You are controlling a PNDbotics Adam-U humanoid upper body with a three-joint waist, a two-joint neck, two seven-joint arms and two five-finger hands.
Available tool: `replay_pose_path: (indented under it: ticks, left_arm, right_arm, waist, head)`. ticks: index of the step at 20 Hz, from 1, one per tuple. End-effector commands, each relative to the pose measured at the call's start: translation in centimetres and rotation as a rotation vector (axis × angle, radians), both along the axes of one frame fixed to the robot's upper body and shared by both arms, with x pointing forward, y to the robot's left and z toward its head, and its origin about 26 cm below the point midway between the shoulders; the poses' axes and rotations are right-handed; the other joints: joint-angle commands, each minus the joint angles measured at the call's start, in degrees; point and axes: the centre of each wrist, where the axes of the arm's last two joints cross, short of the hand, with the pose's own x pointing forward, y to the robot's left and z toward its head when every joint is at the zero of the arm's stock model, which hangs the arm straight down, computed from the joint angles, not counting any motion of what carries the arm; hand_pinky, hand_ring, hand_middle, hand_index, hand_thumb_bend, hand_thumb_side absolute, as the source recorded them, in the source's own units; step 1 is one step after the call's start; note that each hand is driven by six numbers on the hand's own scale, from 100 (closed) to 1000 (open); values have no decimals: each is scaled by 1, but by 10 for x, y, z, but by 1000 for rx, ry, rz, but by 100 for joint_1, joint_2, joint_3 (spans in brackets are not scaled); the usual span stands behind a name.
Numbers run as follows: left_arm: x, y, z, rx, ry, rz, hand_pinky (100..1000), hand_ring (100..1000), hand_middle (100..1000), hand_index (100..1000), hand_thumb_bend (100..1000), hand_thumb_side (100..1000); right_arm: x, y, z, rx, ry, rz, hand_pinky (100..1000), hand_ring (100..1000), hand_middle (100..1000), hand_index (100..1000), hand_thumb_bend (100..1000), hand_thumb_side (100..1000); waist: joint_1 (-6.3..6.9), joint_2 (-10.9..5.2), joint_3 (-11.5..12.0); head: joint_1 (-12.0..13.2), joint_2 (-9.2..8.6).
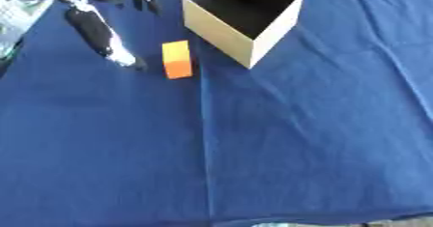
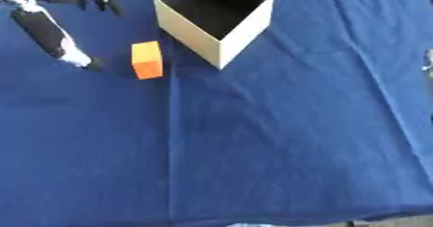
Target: Pick up objects on the table and place them in the box.
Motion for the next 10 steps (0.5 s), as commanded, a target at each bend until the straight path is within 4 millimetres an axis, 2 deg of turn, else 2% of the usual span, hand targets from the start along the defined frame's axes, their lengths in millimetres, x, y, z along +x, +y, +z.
replay_pose_path:
  ticks: [1, 4, 10]
  left_arm:
    - [9, 2, 4, -11, -2, 44, 711, 821, 815, 886, 672, 468]
    - [16, 2, -1, -16, 20, 55, 704, 817, 812, 887, 754, 493]
    - [33, 1, -12, -82, 70, 114, 695, 810, 808, 885, 776, 503]
  right_arm:
    - [-4, 0, 8, -3, -29, 5, 794, 735, 670, 765, 100, 800]
    - [-3, 0, 8, -2, -30, 6, 794, 732, 669, 764, 100, 800]
    - [-3, 1, 10, 6, -37, 12, 793, 730, 667, 763, 100, 800]
  waist:
    - [-8, -135, -12]
    - [-3, -130, -25]
    - [24, -83, -113]
  head:
    - [51, 90]
    - [84, 98]
    - [225, 99]
